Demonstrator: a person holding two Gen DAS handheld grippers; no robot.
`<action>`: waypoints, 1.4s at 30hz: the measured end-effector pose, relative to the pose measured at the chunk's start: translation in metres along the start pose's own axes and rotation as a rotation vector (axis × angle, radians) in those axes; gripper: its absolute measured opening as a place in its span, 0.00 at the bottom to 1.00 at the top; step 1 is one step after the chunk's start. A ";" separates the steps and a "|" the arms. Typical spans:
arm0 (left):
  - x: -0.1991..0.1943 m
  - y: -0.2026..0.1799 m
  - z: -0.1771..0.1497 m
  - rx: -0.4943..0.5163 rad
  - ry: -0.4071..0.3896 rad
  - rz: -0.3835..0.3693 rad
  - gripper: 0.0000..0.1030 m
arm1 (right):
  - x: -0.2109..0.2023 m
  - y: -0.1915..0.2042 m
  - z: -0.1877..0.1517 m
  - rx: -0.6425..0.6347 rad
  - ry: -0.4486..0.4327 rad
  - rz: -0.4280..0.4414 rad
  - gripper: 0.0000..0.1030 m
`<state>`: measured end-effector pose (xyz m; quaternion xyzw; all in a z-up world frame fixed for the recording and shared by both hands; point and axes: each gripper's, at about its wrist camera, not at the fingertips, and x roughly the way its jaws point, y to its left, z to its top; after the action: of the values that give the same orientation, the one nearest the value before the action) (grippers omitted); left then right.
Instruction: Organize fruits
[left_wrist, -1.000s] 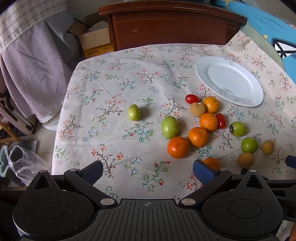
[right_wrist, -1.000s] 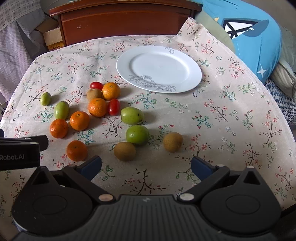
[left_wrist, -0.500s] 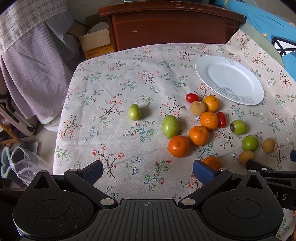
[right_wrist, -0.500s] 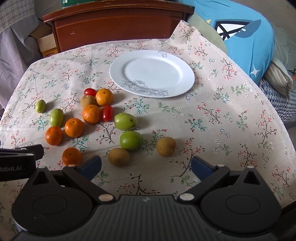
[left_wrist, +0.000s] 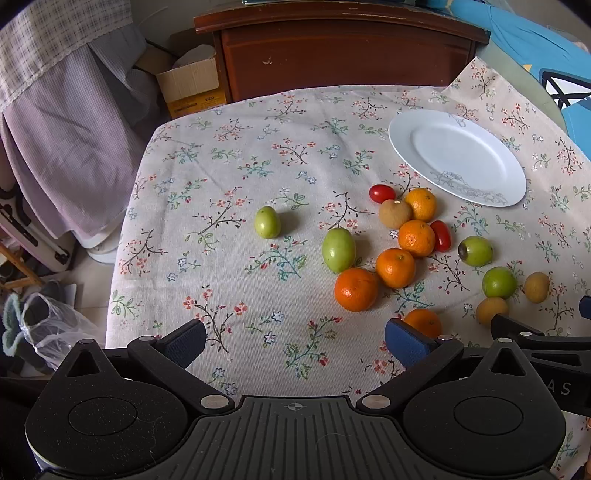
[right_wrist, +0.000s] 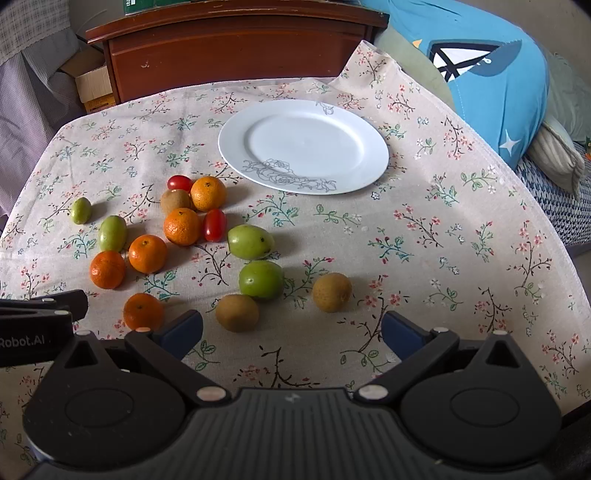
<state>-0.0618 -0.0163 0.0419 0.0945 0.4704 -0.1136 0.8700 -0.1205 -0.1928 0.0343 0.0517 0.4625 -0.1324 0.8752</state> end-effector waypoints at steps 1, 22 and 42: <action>0.000 0.000 0.000 0.000 -0.001 0.000 1.00 | 0.000 0.000 0.000 0.000 0.000 0.000 0.99; 0.000 -0.002 -0.003 0.003 0.005 -0.006 1.00 | 0.002 0.000 -0.001 -0.005 0.013 -0.005 0.99; 0.000 -0.001 -0.002 0.006 0.002 -0.015 1.00 | 0.001 -0.008 -0.002 0.003 0.009 0.013 0.99</action>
<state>-0.0637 -0.0165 0.0413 0.0938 0.4716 -0.1212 0.8684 -0.1233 -0.2008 0.0326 0.0567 0.4658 -0.1274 0.8738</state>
